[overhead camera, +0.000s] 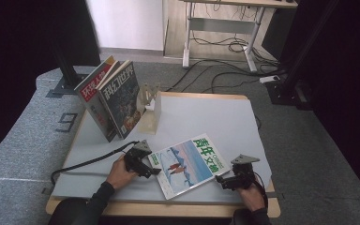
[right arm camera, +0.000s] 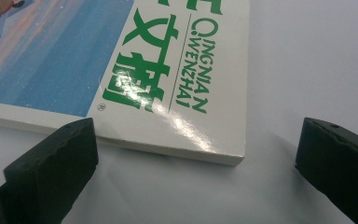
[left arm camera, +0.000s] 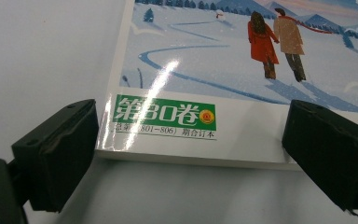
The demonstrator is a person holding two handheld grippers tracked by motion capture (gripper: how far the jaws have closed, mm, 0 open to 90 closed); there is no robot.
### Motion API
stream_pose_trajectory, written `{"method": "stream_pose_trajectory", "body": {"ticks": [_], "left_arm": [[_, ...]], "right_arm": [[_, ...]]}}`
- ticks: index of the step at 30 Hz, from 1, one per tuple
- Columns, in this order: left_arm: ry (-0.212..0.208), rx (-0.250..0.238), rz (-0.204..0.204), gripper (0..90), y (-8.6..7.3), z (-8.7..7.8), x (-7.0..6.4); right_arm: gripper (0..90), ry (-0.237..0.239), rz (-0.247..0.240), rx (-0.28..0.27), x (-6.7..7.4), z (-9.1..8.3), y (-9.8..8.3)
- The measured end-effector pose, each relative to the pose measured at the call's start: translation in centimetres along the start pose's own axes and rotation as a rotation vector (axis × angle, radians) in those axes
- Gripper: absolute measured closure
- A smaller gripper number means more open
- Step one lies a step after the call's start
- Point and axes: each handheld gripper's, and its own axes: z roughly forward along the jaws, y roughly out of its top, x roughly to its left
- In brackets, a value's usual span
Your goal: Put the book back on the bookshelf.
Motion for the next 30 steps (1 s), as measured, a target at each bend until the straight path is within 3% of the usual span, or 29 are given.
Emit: {"method": "stream_pose_trajectory", "body": {"ticks": [13, 23, 30], "left_arm": [[-0.007, 0.021, 0.004, 2.7, -0.3, -0.3, -0.6], [-0.009, 0.048, 0.017, 0.2, -0.8, -0.2, -1.1], [0.007, 0.050, 0.025, 0.3, -1.0, -0.3, -1.7]], "right_arm": [[0.0, -0.047, -0.017, -0.021, -0.3, 0.4, 0.5], [0.0, -0.095, 0.005, -0.034, -0.7, 1.1, 1.2], [0.0, -0.095, 0.027, -0.035, -1.3, 1.6, 1.6]]}}
